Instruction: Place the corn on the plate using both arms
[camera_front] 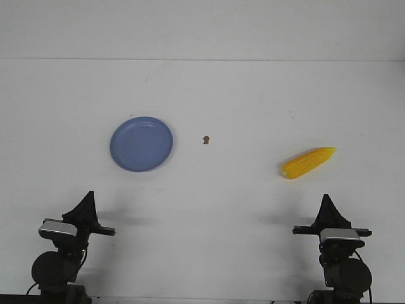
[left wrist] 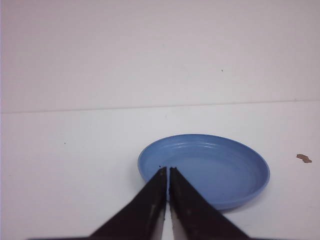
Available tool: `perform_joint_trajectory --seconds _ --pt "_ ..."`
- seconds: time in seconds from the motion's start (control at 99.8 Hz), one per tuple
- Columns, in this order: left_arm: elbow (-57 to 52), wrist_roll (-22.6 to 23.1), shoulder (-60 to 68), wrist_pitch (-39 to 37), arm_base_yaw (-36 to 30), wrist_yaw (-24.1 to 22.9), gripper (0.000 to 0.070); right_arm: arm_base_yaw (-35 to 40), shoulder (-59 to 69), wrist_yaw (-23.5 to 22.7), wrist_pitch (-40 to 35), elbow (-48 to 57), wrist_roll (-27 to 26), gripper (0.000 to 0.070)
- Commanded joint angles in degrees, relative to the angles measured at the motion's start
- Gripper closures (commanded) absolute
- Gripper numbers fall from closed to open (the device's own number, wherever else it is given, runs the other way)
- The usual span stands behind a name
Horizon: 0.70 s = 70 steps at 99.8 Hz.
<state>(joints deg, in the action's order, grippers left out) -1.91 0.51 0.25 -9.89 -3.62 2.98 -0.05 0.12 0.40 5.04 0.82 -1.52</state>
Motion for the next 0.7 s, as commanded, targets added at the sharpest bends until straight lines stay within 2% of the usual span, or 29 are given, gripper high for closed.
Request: perform_joint_trajectory --seconds 0.0,0.571,0.691 --pt "1.1 0.1 -0.1 -0.7 0.0 0.0 0.0688 0.0 0.0 0.0 0.5 -0.1 0.0 0.0692" --pt "1.1 0.1 -0.1 -0.8 0.0 0.0 0.0688 0.0 0.0 0.0 0.6 -0.1 0.0 0.0692" --pt "0.8 -1.0 -0.1 -0.9 0.0 0.0 0.0688 0.0 0.0 0.0 1.2 -0.1 0.1 0.0692"
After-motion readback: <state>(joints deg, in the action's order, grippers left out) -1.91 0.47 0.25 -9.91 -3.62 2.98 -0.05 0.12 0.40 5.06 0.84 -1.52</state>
